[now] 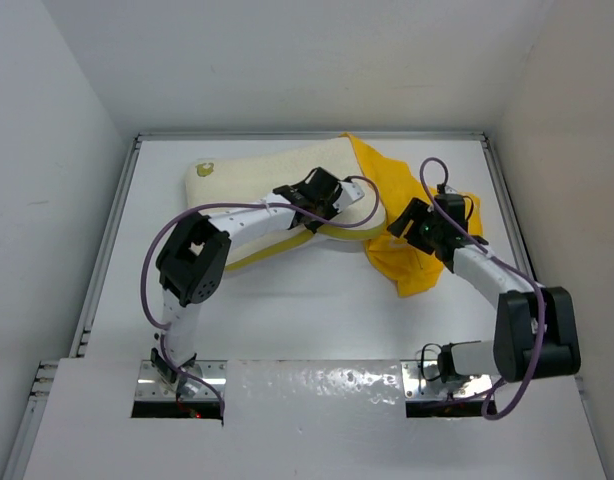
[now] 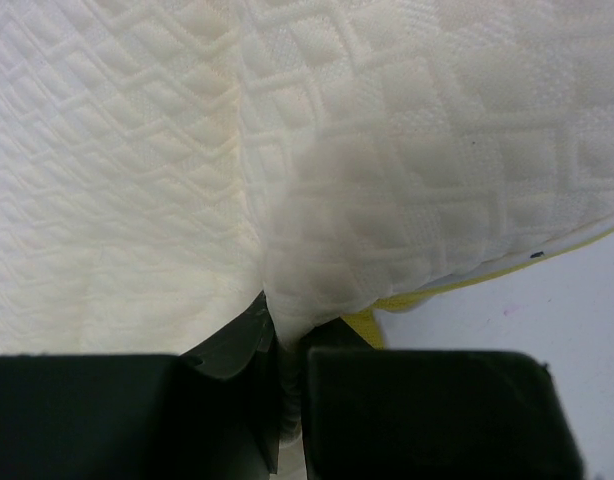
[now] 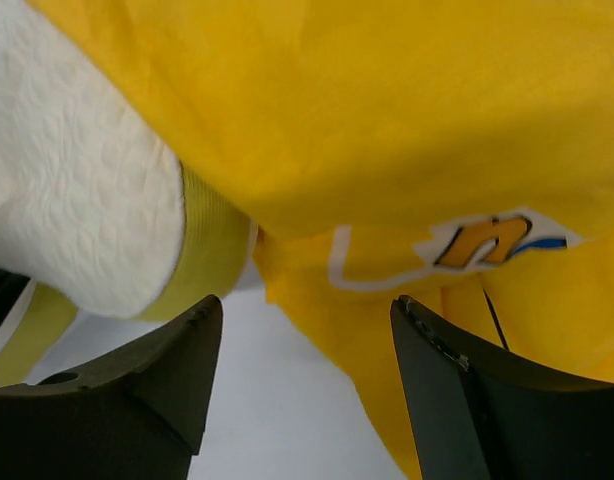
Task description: Put the pillow into the pillowcase
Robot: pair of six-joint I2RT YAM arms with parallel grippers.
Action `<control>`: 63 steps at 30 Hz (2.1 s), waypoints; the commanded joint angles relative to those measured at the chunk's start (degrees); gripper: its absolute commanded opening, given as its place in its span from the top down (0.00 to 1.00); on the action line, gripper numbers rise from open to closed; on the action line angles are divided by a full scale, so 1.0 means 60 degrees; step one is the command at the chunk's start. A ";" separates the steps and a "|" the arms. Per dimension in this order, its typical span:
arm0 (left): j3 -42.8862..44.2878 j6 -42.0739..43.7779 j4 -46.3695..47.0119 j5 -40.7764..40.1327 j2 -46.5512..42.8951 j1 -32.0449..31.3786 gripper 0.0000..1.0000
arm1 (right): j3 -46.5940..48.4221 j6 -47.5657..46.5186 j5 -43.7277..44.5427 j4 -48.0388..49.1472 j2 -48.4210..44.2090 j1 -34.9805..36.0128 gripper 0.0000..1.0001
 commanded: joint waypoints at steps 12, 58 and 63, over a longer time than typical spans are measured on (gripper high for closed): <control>-0.0209 0.0009 0.0309 -0.0034 -0.0687 0.0010 1.00 | 0.1647 0.0094 0.1755 0.2074 0.3180 0.0046 0.62; 0.3992 -0.0841 -0.3836 0.2544 0.0075 0.1137 0.02 | 0.5514 -0.3820 -0.1003 -0.3582 0.0763 0.0207 0.50; 0.5444 -0.1277 -0.5038 0.3612 -0.0262 0.2000 0.01 | 0.7311 -0.2926 0.0759 -0.3537 0.2677 0.0207 0.80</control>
